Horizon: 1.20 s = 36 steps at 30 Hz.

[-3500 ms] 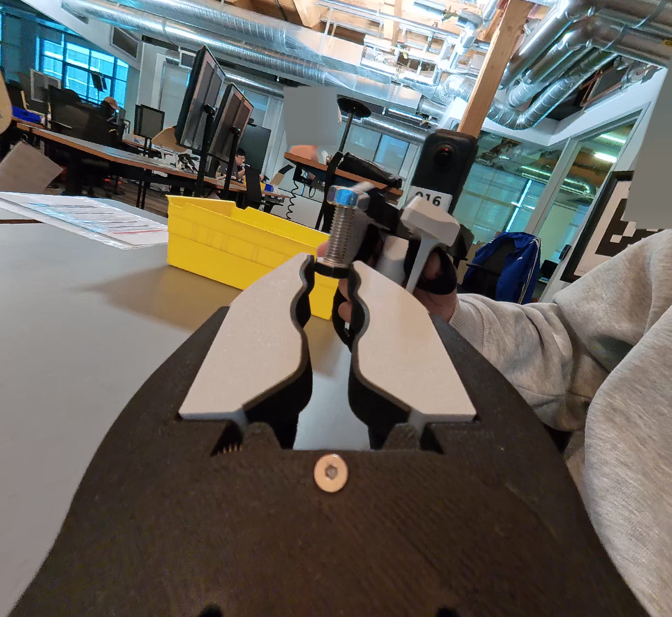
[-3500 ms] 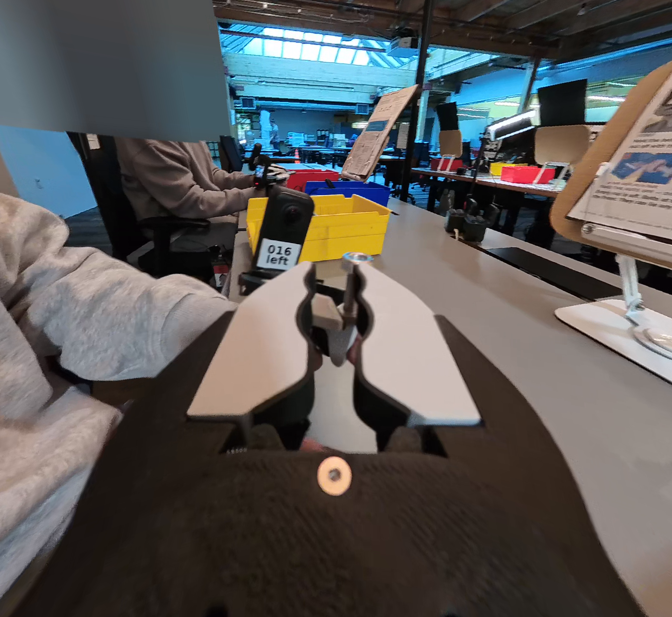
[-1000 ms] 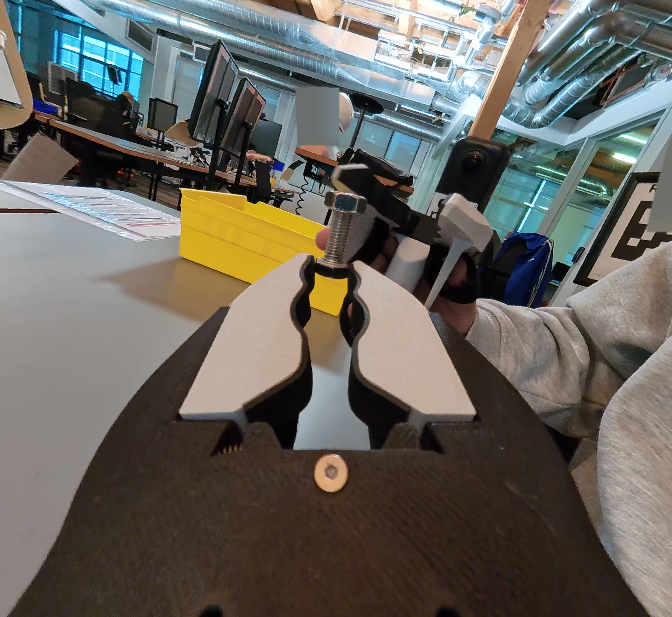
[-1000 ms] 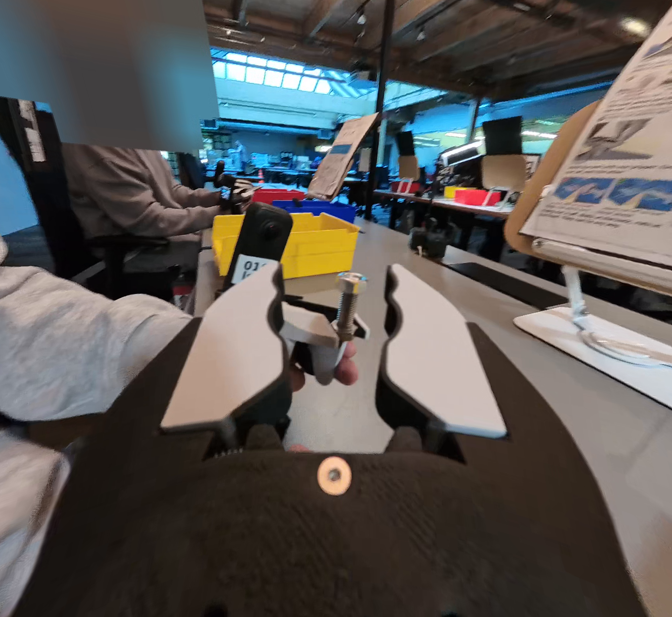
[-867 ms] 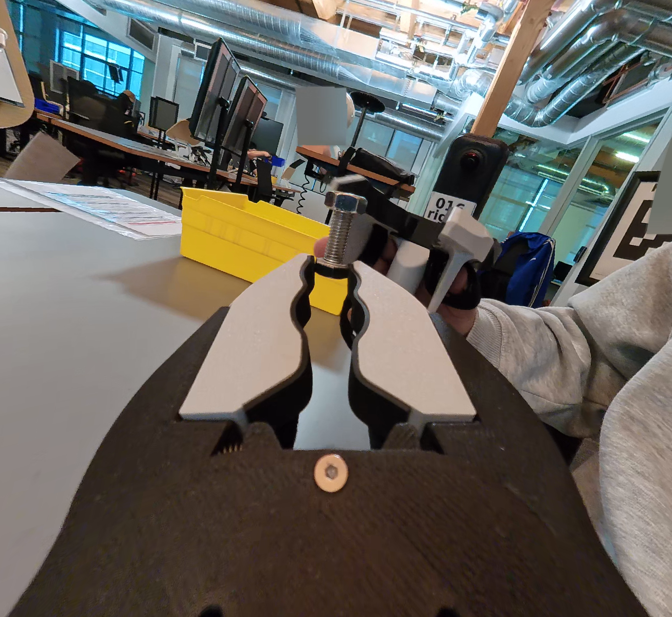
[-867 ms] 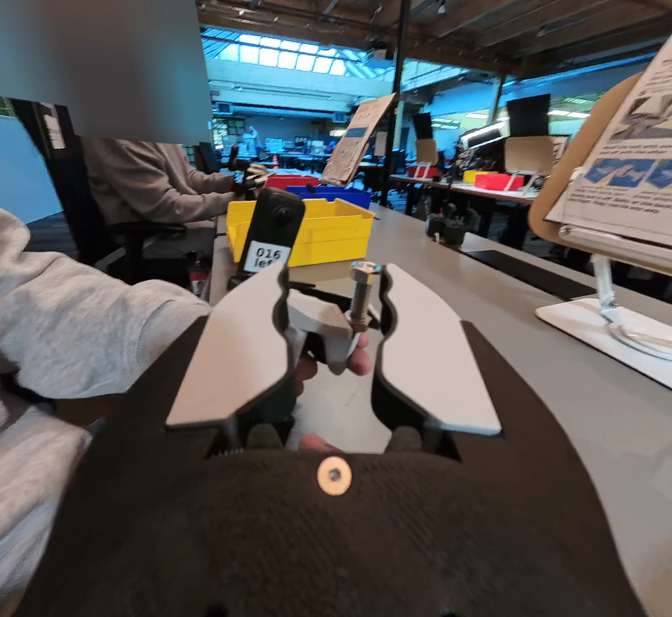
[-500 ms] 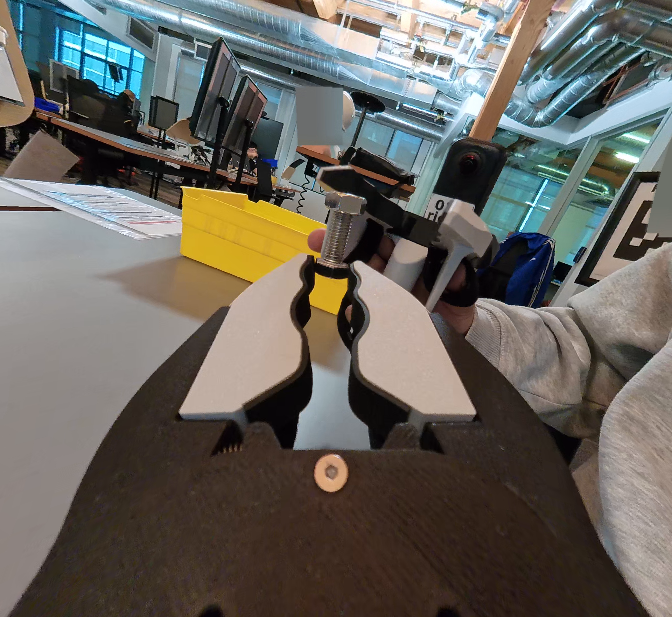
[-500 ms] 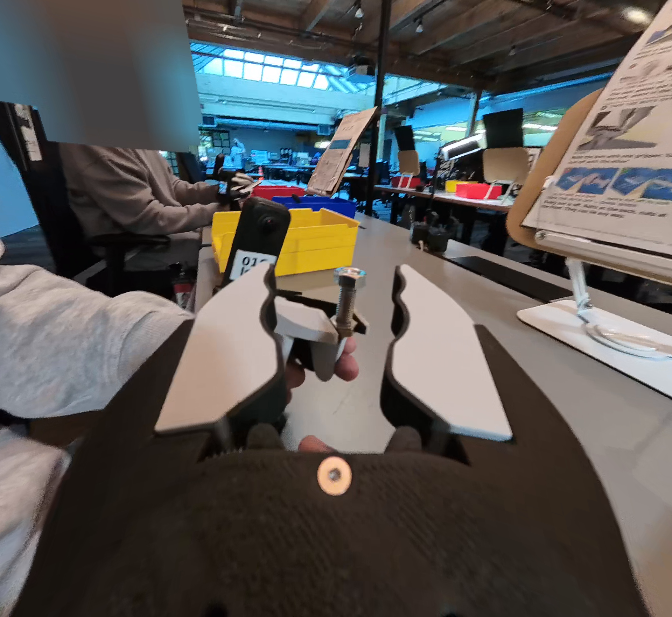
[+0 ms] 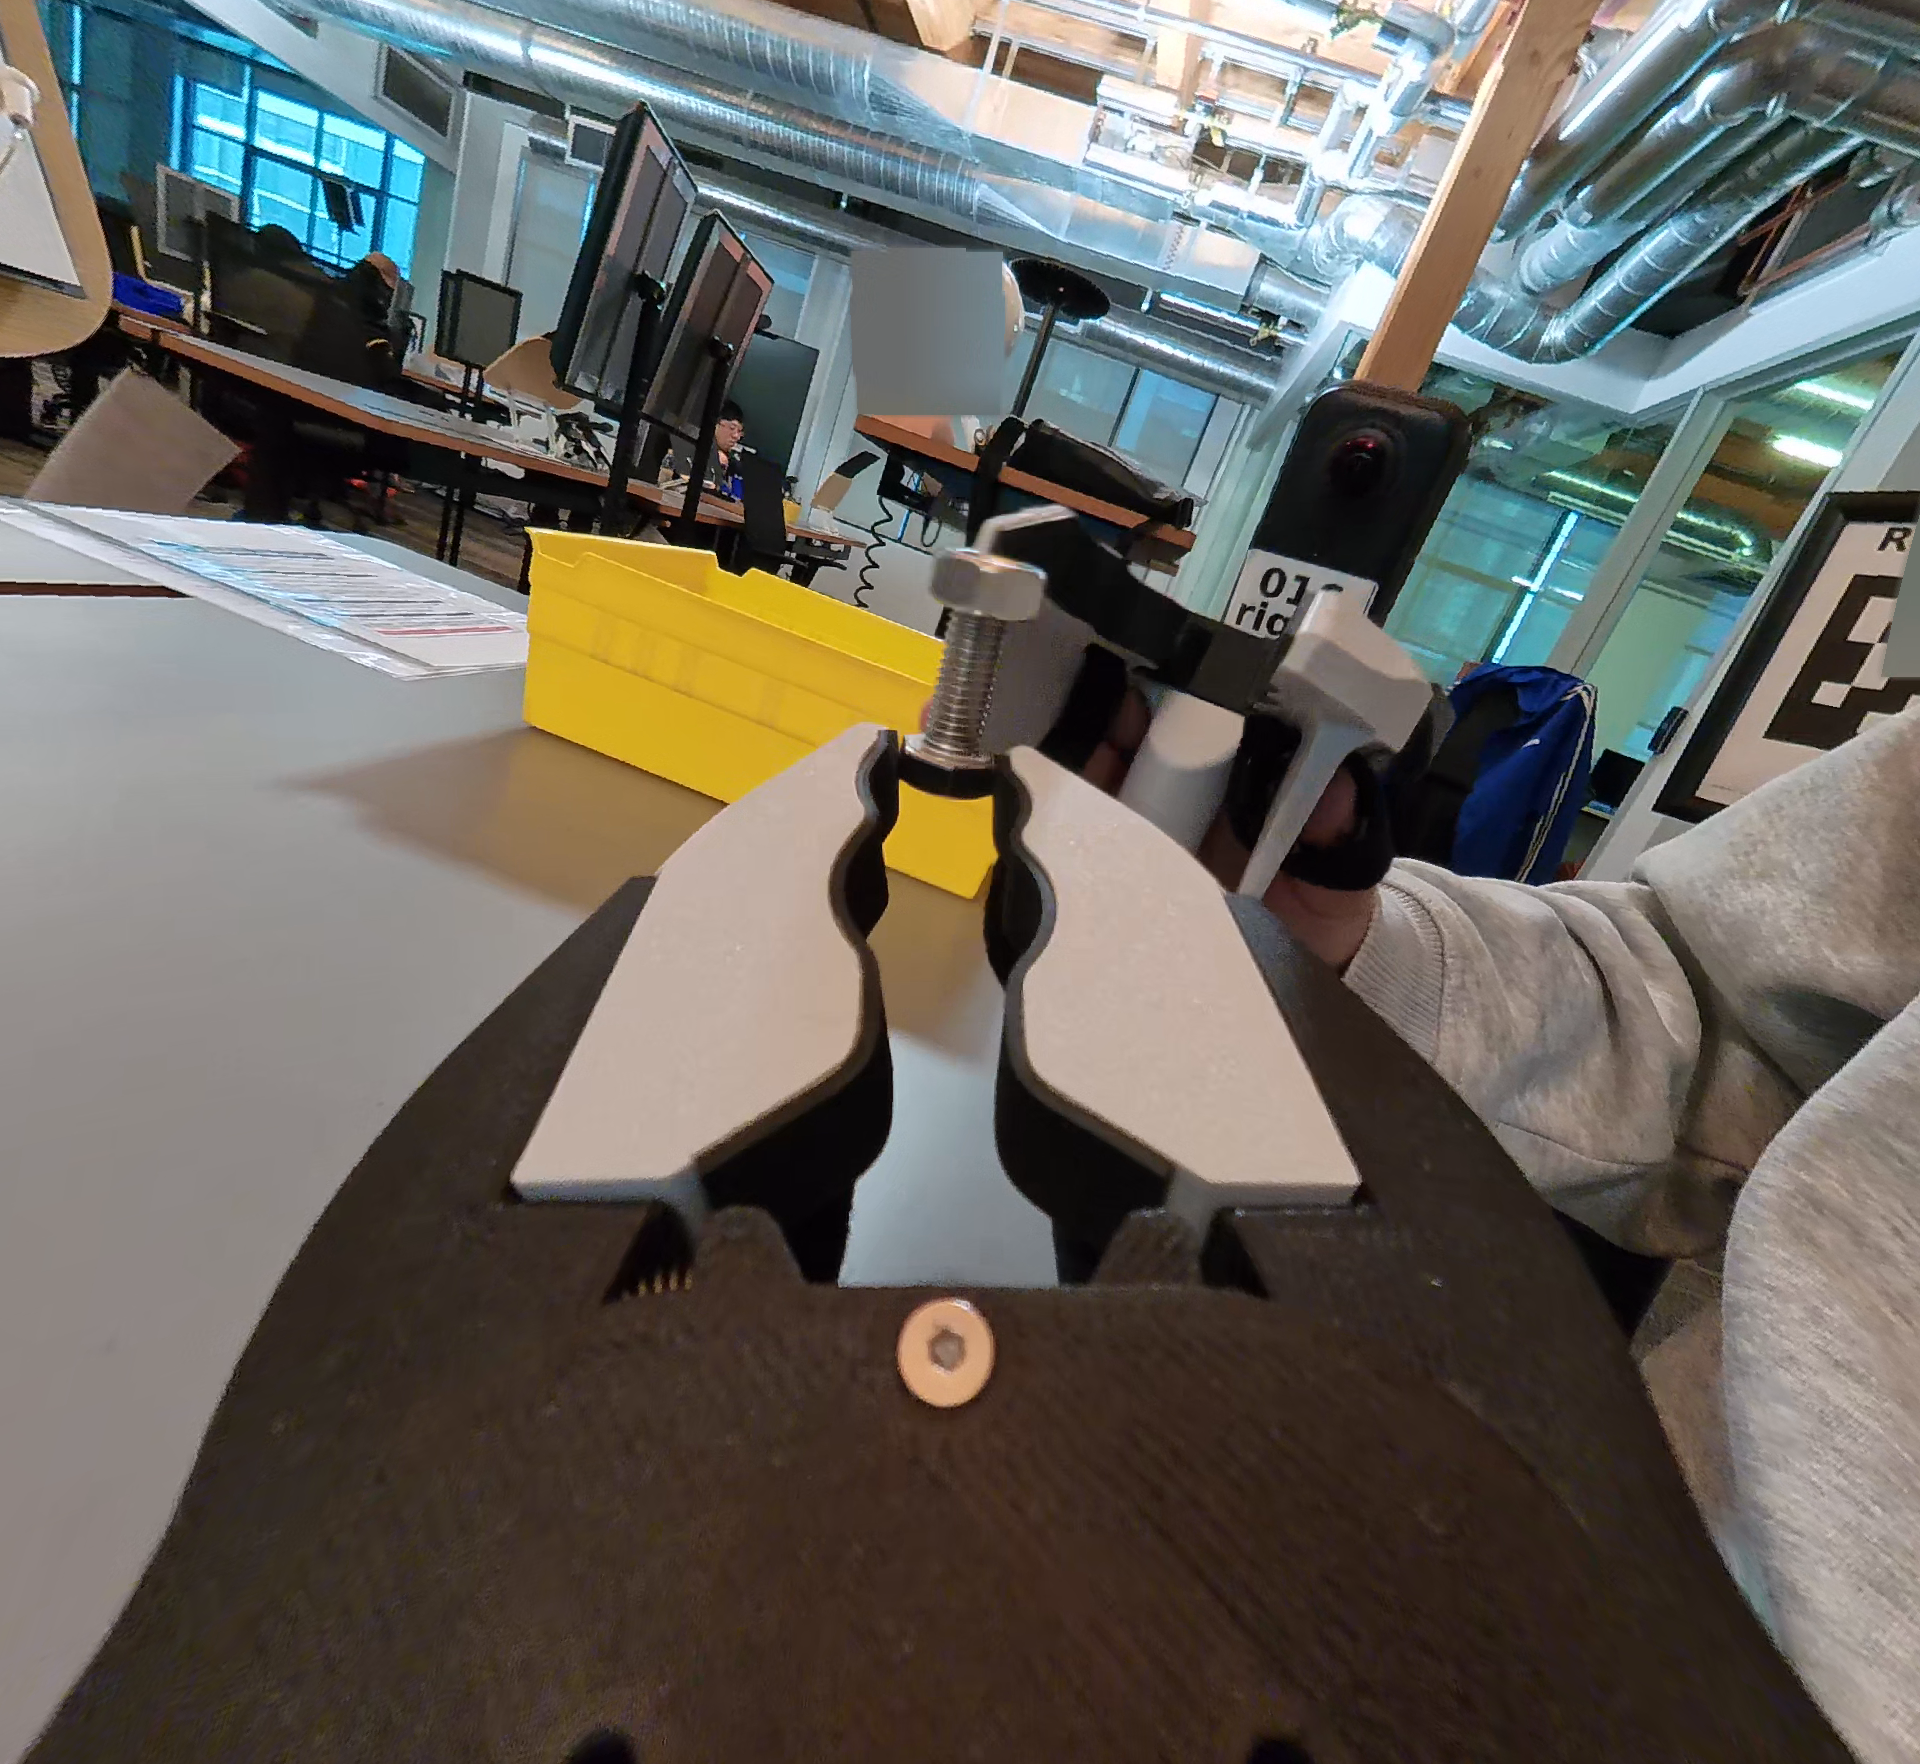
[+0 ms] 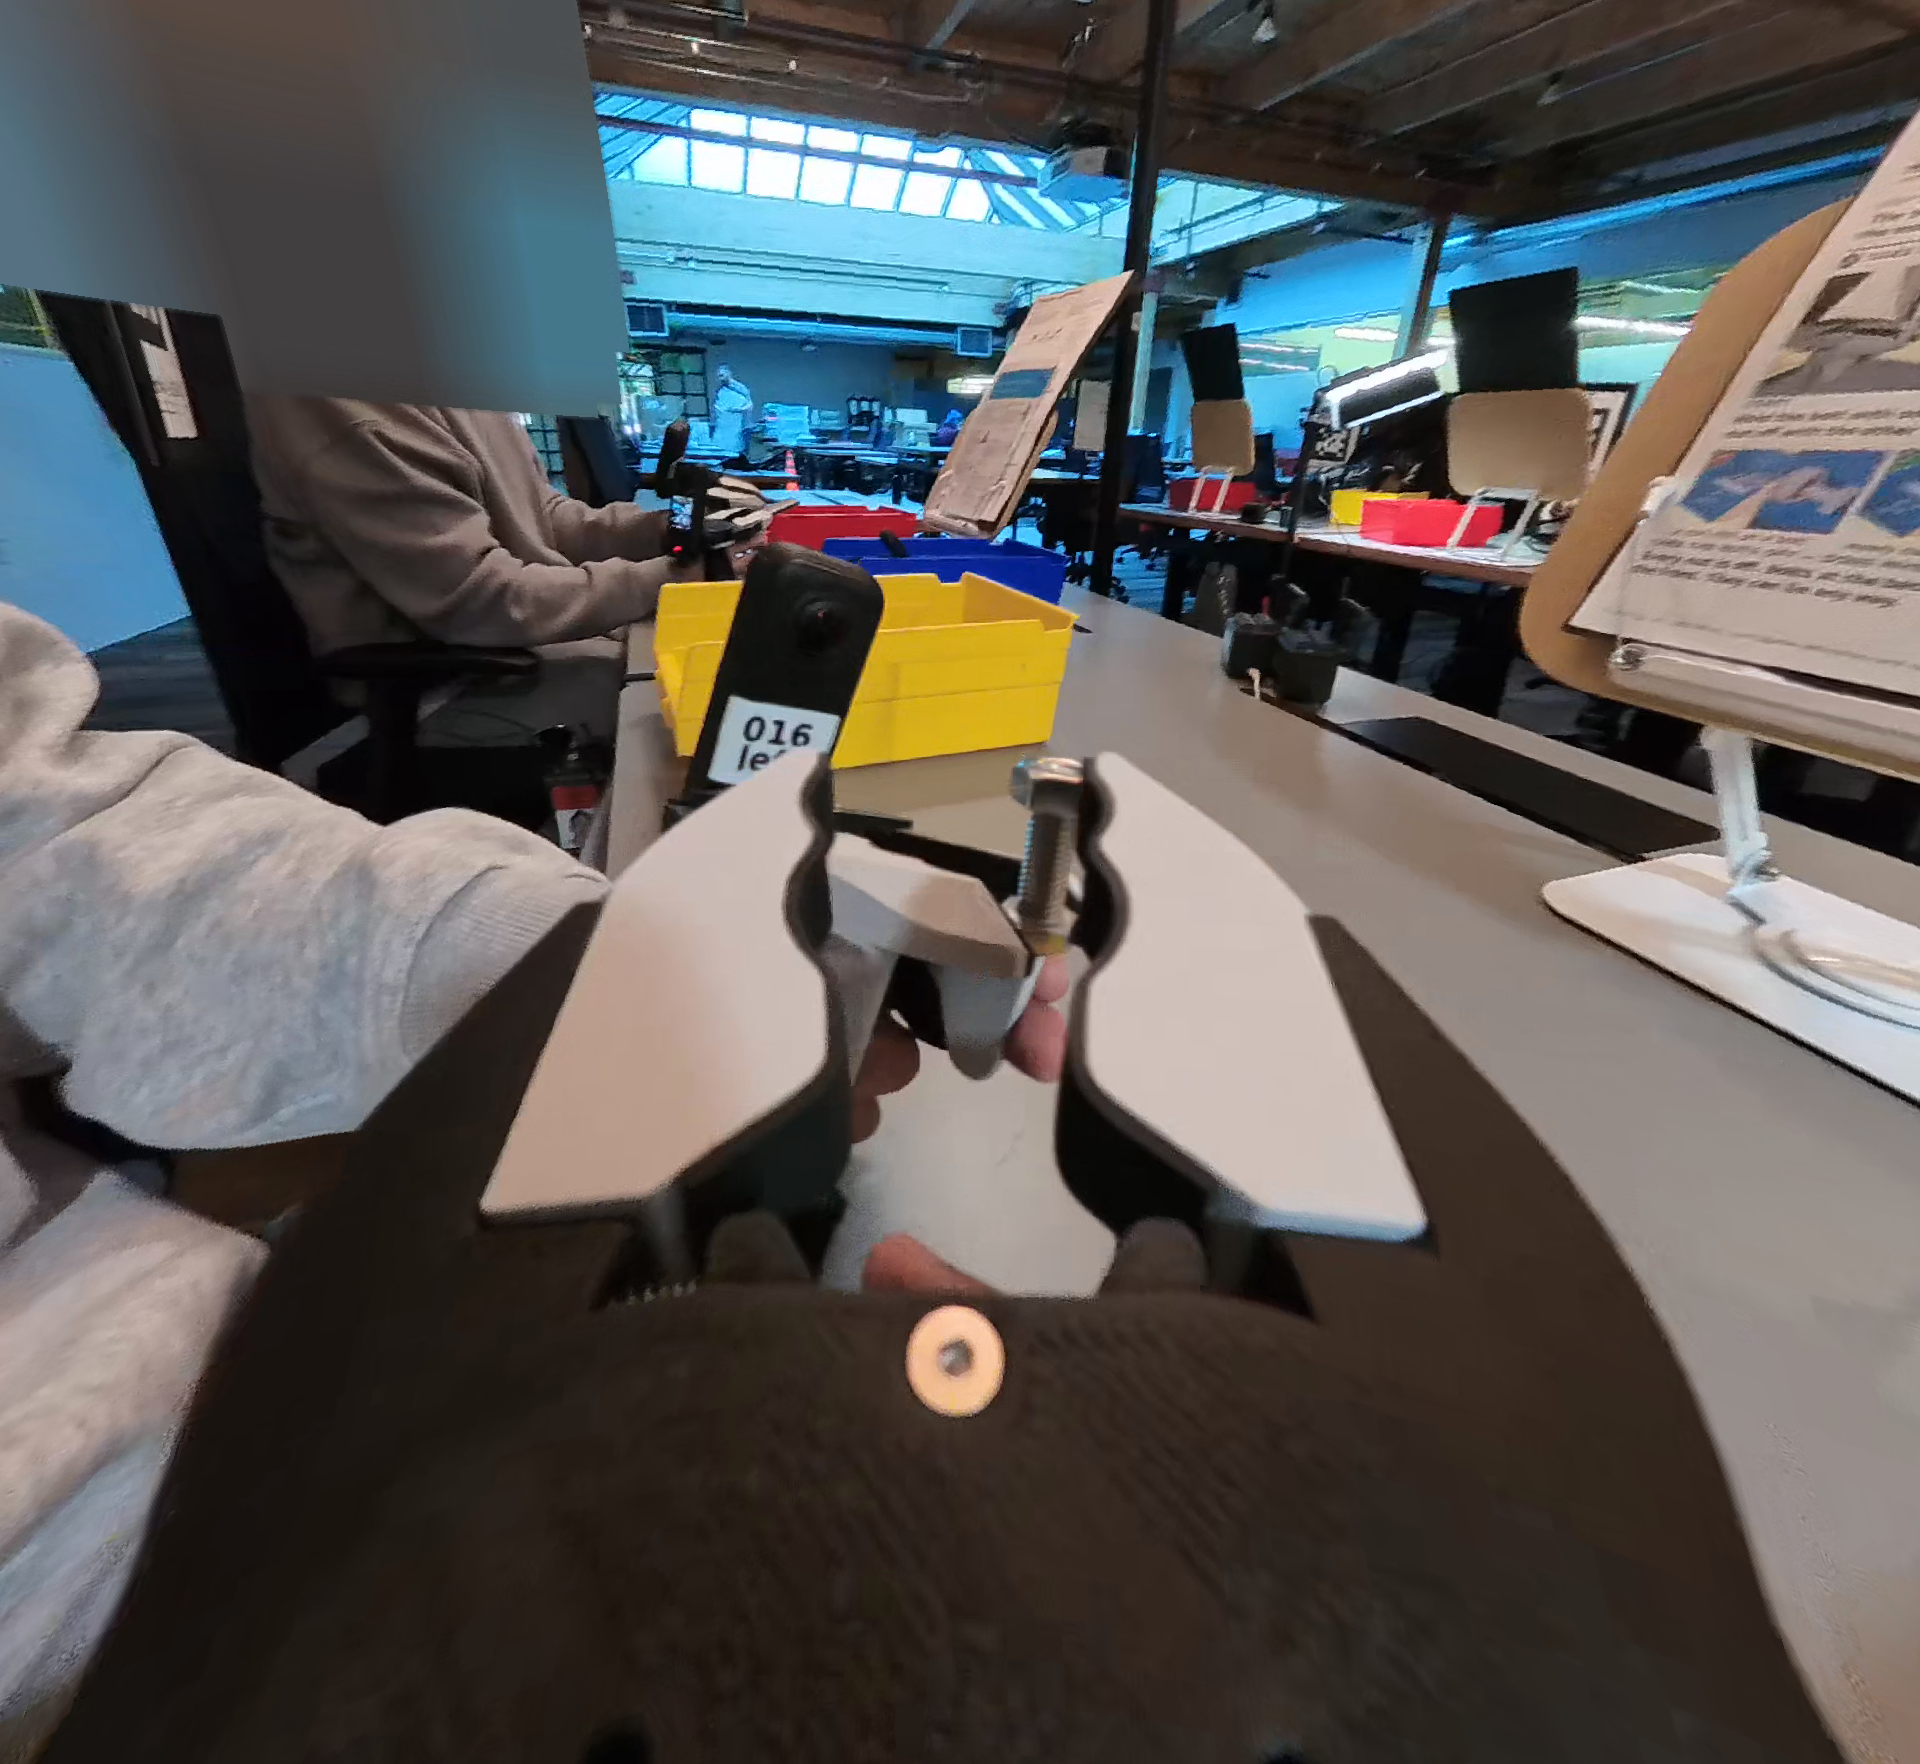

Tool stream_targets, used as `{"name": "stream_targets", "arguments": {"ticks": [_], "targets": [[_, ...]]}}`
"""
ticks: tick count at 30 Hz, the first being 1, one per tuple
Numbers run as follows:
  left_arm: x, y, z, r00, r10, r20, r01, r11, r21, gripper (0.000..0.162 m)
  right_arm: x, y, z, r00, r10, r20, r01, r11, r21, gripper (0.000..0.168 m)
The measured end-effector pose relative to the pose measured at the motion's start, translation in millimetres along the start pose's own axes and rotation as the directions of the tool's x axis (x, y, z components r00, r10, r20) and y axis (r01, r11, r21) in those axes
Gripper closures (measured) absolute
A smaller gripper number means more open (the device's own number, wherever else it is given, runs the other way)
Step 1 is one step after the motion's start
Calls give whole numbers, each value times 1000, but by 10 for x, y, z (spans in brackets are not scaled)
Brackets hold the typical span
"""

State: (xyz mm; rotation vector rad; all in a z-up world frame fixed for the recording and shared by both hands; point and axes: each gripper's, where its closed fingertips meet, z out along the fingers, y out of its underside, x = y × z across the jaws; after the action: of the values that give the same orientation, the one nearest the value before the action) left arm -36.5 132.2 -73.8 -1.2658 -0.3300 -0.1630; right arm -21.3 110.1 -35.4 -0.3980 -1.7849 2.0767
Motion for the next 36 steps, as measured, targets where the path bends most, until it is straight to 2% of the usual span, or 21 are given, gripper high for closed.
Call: {"name": "stream_targets", "arguments": {"ticks": [1,2,3,4,8,9,12,13,14,16,19,20,23,24,25,28,32,36], "targets": [[-10,-10,-4,1000,-3,5,3,1000,6,145,-29,-15,-12,1000,3,20,-3,1000,-1,137],[-14,-18,-7,1000,-9,5,9,1000,9,145,-50,-22,-20,999,6,36,-6,1000,-6,144],[-18,-23,-10,1000,-11,5,11,1000,13,145,-37,-22,-23,1000,5,27,-5,1000,-12,142],[-20,-23,-11,1000,-10,6,10,1000,13,145,-13,-27,-24,1000,-4,11,4,1000,-9,139],[-3,-8,1,1000,-6,1,6,1000,6,145,87,-34,-5,997,-38,-61,40,999,29,104],[-3,-6,2,1000,-5,2,5,1000,5,145,77,-3,7,998,-36,-54,37,999,14,103],[-18,-12,-6,1000,-8,7,8,1000,8,145,-26,10,10,1000,-20,9,20,1000,-2,127],[-28,-21,-11,1000,-13,11,13,1000,13,145,-74,2,-2,999,-17,43,17,1000,-8,144],[-30,-26,-13,1000,-15,10,15,1000,14,145,-87,3,-8,999,-9,51,10,1000,-19,147],[-30,-24,-13,1000,-11,12,11,1000,13,145,-20,-10,-9,1000,-22,7,22,1000,-12,136],[-16,-12,-4,1000,-9,6,9,1000,8,145,71,-31,-2,997,-45,-57,46,999,28,107],[-13,-10,-2,1000,-8,5,8,1000,7,145,72,-8,7,998,-41,-56,42,999,17,106],[-21,-10,-7,1000,-8,8,8,1000,7,145,-15,25,19,1000,-18,0,18,1000,-7,122],[-28,-18,-10,1000,-11,11,10,1000,12,145,-61,12,3,999,-15,32,15,1000,-8,142],[-29,-24,-12,1000,-14,10,14,1000,13,145,-95,7,-11,998,-5,55,6,1000,-18,154],[-30,-20,-11,1000,-11,11,11,1000,11,145,-24,-1,-19,1000,-4,17,5,1000,-16,143],[-17,-10,-3,1000,-8,6,8,1000,6,145,119,-15,-12,997,-19,-75,21,999,24,107],[-26,-10,-5,1000,-10,10,10,1000,6,145,42,68,33,1000,2,-23,-3,1000,-17,111]]}}
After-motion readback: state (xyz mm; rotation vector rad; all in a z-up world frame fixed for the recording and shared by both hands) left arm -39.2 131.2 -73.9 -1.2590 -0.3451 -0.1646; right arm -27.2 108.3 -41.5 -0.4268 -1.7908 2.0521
